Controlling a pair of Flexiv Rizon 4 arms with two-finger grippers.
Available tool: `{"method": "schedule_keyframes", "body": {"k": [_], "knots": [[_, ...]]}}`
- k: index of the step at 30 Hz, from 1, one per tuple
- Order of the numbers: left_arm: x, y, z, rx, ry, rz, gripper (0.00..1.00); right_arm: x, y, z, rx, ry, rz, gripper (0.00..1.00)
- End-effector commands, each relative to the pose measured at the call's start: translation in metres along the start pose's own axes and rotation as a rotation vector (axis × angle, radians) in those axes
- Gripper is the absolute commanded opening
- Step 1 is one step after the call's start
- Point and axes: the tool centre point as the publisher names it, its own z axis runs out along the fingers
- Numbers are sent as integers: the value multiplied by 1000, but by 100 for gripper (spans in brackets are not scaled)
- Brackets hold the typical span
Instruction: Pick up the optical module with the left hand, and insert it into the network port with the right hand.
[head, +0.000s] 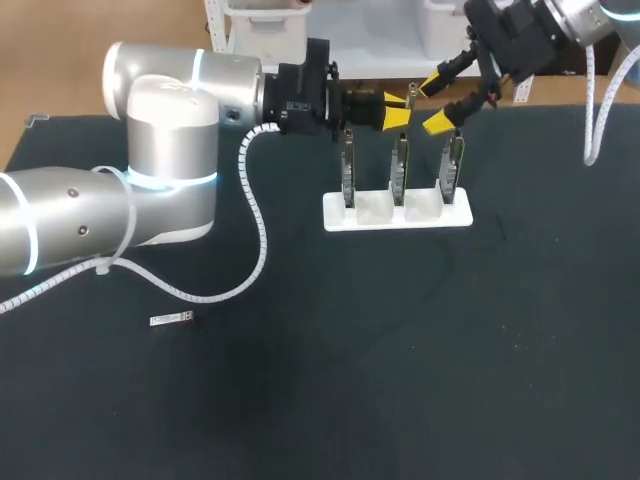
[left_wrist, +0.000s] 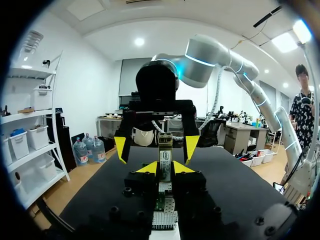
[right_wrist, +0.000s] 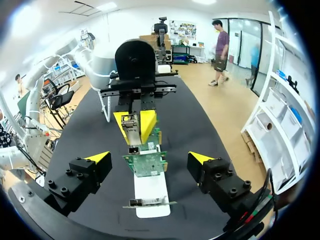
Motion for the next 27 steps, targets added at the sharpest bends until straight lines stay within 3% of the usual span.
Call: {"method": "schedule_keyframes", "body": {"k": [1,12,27], "knots": [[0,2,1,4,2,-1,0,-2,0,-9,9,2,0,100],[0,2,1,4,2,-1,0,-15,6,-23,-61,-51,-32,100],[0,2,1,4,2,-1,0,-35,11,-9,-94,-68,-70,100]]}}
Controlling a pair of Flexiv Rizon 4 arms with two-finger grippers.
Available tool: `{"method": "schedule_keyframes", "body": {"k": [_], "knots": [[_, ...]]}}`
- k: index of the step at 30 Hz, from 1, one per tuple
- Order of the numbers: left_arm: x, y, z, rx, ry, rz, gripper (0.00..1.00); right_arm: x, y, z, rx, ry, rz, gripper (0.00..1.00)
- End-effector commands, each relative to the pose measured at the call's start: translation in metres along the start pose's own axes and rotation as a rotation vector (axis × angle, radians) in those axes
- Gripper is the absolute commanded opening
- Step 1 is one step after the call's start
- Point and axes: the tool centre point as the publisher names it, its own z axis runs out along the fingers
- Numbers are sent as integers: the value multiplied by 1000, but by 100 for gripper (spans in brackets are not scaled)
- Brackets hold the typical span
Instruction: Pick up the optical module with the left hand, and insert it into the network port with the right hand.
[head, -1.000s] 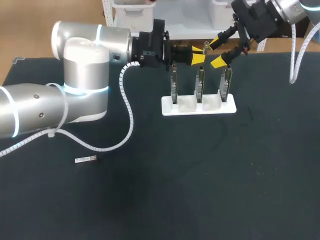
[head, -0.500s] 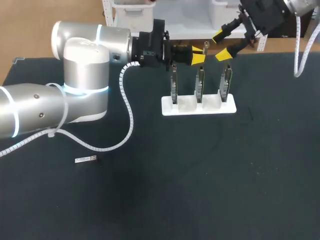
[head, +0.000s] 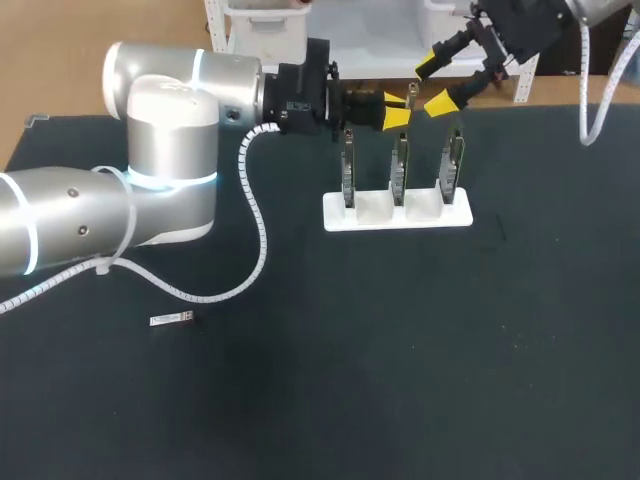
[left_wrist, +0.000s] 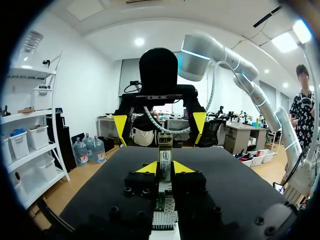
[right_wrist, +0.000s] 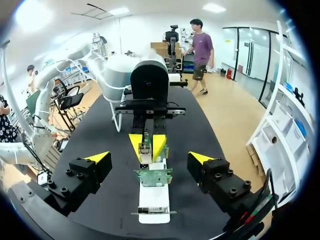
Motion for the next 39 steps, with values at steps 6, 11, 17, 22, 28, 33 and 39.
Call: {"method": "schedule_keyframes", "body": {"k": [6,11,17,22,28,33,39], "knots": [[0,2,1,4,2,-1,0,-6,-2,9,-24,0,-10,100],[0,2,1,4,2,-1,0,-9,-2,11,-29,-4,-12,100],[0,2,1,4,2,-1,0,-10,-3,11,-31,-3,-16,100],[0,2,1,4,2,-1,0,-10,-3,11,-31,-2,-16,100],[0,2,1,4,2,-1,0,-11,-3,11,-25,-6,-14,100],[0,2,1,4,2,-1,0,-12,-4,11,-25,-9,-15,44],[0,2,1,4,2,-1,0,-12,-3,12,-30,-18,-17,0]]}}
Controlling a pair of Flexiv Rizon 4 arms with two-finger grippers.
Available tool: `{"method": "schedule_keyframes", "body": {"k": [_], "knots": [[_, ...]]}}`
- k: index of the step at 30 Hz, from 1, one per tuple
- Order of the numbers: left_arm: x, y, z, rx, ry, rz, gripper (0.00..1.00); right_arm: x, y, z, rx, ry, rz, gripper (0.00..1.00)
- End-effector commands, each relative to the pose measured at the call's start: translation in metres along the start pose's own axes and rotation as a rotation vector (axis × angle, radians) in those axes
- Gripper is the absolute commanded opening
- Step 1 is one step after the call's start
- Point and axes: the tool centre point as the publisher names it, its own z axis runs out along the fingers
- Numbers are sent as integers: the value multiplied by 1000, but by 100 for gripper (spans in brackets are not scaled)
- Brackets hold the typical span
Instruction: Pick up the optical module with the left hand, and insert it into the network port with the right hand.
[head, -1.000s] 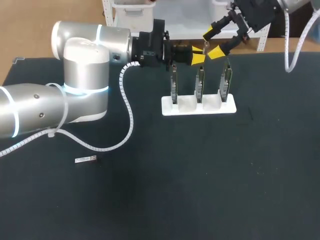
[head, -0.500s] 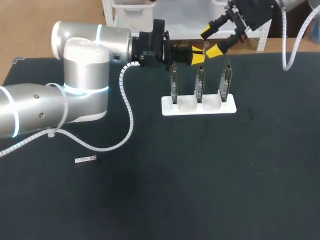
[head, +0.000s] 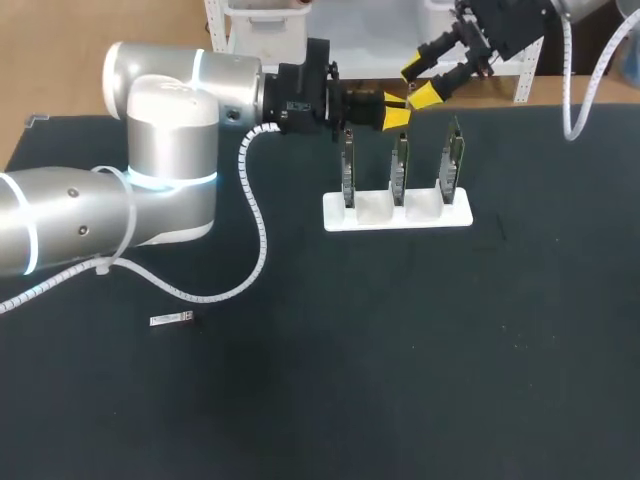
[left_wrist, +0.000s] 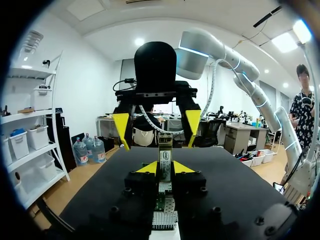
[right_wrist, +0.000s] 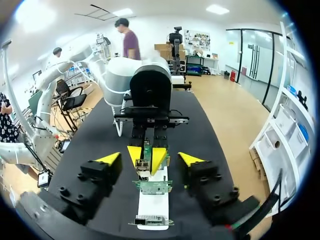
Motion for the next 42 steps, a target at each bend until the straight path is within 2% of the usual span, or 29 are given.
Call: {"method": "schedule_keyframes", "body": {"k": [1,13,14,15,16,31,38,42], "knots": [[0,2,1,4,2,-1,0,1,-1,1,-3,-4,-2,0],[0,2,1,4,2,-1,0,1,0,2,-6,-8,0,0],[0,2,1,4,2,-1,42,1,0,2,-8,-10,-1,0],[0,2,1,4,2,-1,78,1,0,2,-9,-12,-2,0],[0,2,1,4,2,-1,100,1,0,2,-10,-13,-2,0],[0,2,1,4,2,-1,100,3,2,0,-3,-22,0,0],[-5,-1,1,-18,60,15,100,4,2,-1,0,-26,3,0],[-9,-2,-6,-66,123,13,100,4,2,-2,1,-28,3,0]]}}
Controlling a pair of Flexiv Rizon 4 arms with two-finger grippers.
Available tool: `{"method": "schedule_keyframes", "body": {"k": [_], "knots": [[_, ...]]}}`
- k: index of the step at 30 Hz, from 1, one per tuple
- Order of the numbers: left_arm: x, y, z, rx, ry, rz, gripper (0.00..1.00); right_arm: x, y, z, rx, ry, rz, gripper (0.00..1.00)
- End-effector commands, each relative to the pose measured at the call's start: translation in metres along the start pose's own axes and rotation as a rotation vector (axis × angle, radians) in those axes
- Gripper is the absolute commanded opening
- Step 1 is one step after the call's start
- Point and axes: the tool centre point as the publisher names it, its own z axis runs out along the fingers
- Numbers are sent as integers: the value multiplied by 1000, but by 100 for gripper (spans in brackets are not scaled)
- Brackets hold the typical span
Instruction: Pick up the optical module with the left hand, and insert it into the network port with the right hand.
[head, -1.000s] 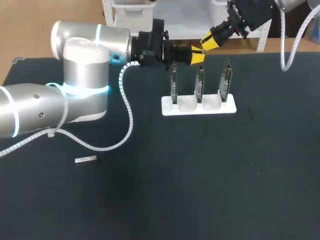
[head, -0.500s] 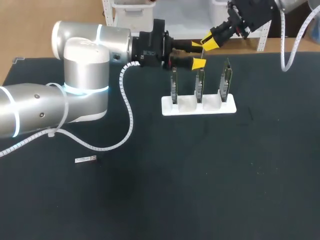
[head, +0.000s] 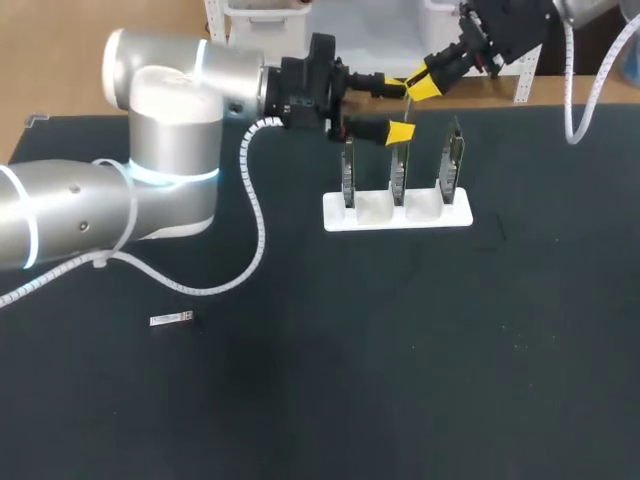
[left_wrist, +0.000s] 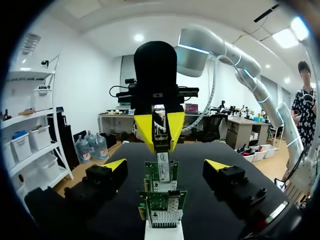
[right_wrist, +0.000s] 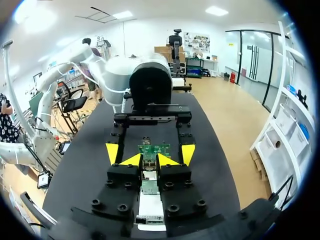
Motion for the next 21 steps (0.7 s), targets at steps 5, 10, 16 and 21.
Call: {"method": "schedule_keyframes", "body": {"k": [5,10,16,21], "knots": [[-11,-12,-20,-83,80,16,100,1,2,-1,1,-1,-4,0],[-12,-18,-35,-121,124,22,100,1,3,-1,-2,3,-4,0],[-8,-23,-48,-138,165,9,100,1,4,-1,-3,7,-6,0],[-6,-24,-52,-139,207,-12,100,1,4,0,-1,9,-5,0]]}}
